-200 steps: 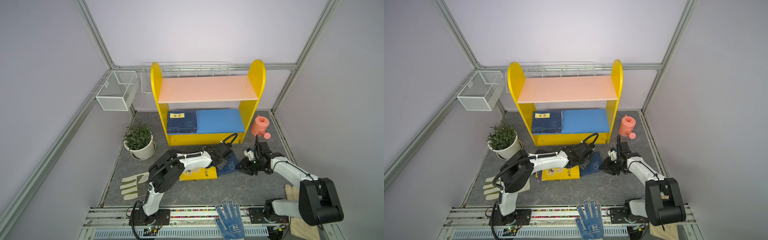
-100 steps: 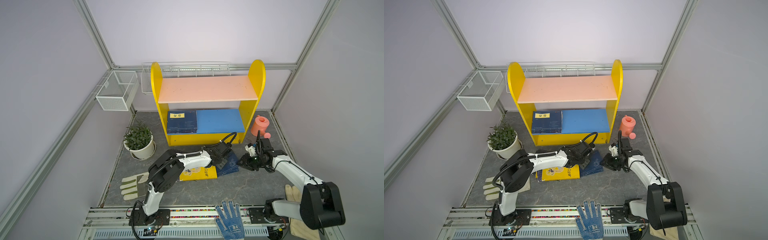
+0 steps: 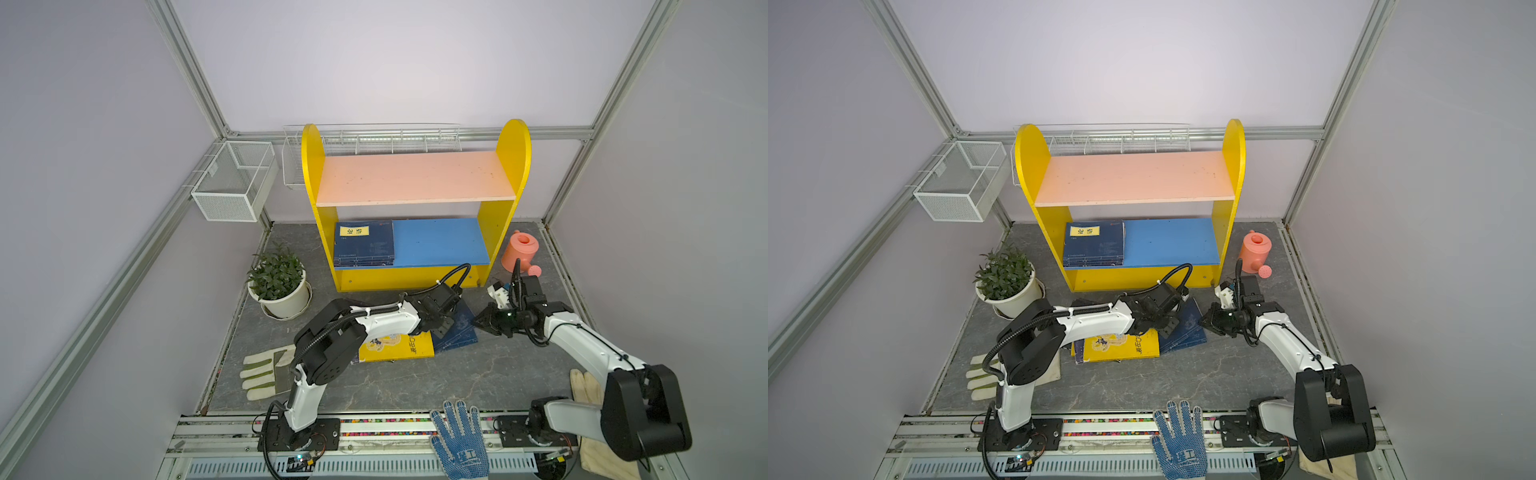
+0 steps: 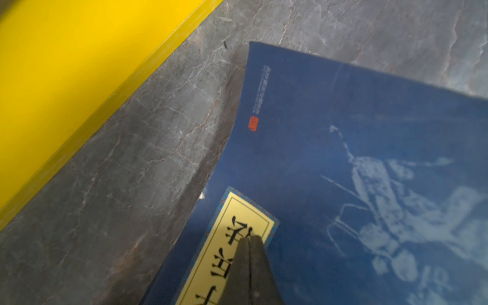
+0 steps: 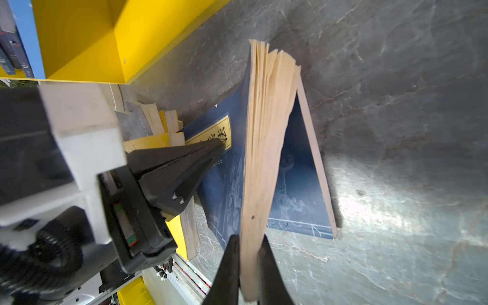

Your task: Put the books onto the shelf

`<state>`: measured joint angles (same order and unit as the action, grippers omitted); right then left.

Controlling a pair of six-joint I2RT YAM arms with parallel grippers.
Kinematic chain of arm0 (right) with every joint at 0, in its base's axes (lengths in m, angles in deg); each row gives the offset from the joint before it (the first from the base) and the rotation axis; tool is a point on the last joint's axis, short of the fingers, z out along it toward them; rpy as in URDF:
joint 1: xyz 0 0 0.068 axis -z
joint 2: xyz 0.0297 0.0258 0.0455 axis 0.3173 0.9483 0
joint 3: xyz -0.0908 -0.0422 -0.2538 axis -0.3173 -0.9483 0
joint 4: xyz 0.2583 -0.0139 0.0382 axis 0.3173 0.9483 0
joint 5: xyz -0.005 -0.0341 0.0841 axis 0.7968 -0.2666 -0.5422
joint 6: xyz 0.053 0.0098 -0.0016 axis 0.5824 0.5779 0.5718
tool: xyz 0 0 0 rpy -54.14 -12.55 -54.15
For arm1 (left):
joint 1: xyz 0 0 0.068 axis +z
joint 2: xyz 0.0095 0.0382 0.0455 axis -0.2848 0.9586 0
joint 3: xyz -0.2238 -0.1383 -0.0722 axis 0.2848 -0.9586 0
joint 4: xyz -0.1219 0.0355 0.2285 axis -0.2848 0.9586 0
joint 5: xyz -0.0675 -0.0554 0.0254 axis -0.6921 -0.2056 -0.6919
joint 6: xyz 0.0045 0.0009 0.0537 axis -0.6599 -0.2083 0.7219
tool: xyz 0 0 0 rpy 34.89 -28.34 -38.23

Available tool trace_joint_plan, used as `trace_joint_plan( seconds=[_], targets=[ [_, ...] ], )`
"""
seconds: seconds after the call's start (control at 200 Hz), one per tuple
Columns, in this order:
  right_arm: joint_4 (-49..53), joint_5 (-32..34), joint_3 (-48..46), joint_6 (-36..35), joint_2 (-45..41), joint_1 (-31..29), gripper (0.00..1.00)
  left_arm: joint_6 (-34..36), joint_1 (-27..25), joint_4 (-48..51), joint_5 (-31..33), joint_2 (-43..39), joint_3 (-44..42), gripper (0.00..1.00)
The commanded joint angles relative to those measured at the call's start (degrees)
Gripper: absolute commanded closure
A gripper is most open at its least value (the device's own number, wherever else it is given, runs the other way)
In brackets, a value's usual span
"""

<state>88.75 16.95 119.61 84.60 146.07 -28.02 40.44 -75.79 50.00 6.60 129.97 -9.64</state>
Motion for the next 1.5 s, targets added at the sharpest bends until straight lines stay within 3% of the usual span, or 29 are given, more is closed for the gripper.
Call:
trace_joint_plan(
  seconds=[0.0, 0.065, 0.225, 0.34, 0.535, 0.645, 0.765, 0.9, 1.08, 1.2, 1.495],
  targets=[
    [2.2, 8.3, 0.4, -0.8, -4.9, -0.5, 0.94, 0.0, 0.0, 1.3, -1.5, -1.2, -2.8, 1.0],
    [4.9, 13.4, 1.8, -0.9, -8.5, -0.5, 0.94, -0.2, 0.0, -0.2, -1.2, -2.9, -3.5, 0.93],
    [10.5, 21.0, 5.5, -1.6, -17.1, -0.5, 0.94, -1.1, 0.1, -6.2, -3.6, -10.0, -5.7, 0.44],
    [10.7, 18.8, 8.2, -1.3, -22.0, -0.5, 0.94, -3.5, 0.2, -8.6, -1.6, -15.2, -5.5, 0.35],
    [5.3, 13.4, 12.4, 3.8, -26.7, -0.9, 0.94, -15.3, 5.7, -16.8, 6.8, -27.9, -13.3, 0.32],
    [-1.9, 13.2, 12.2, 9.7, -27.4, -1.9, 0.94, -24.5, 8.8, -18.3, 17.7, -36.5, -20.7, 0.3],
    [-13.1, 16.9, 10.9, 15.8, -25.1, -8.4, 0.94, -33.0, 9.6, -7.1, 34.7, -44.4, -24.0, 0.29],
    [-26.0, 21.0, 10.3, 19.4, -19.5, -14.4, 0.94, -46.0, 11.8, 7.5, 44.0, -51.4, -27.1, 0.29],
    [-39.1, 22.6, 14.8, 22.8, -7.4, -20.9, 0.94, -58.2, 20.8, 16.6, 39.2, -57.7, -33.3, 0.29],
    [-44.4, 23.6, 19.6, 24.1, 1.0, -25.5, 0.94, -62.0, 26.1, 17.6, 34.9, -61.1, -37.4, 0.3],
    [-50.7, 24.6, 31.4, 27.4, 16.6, -29.7, 0.94, -62.6, 27.5, 19.8, 35.2, -63.6, -38.7, 0.3]
  ],
)
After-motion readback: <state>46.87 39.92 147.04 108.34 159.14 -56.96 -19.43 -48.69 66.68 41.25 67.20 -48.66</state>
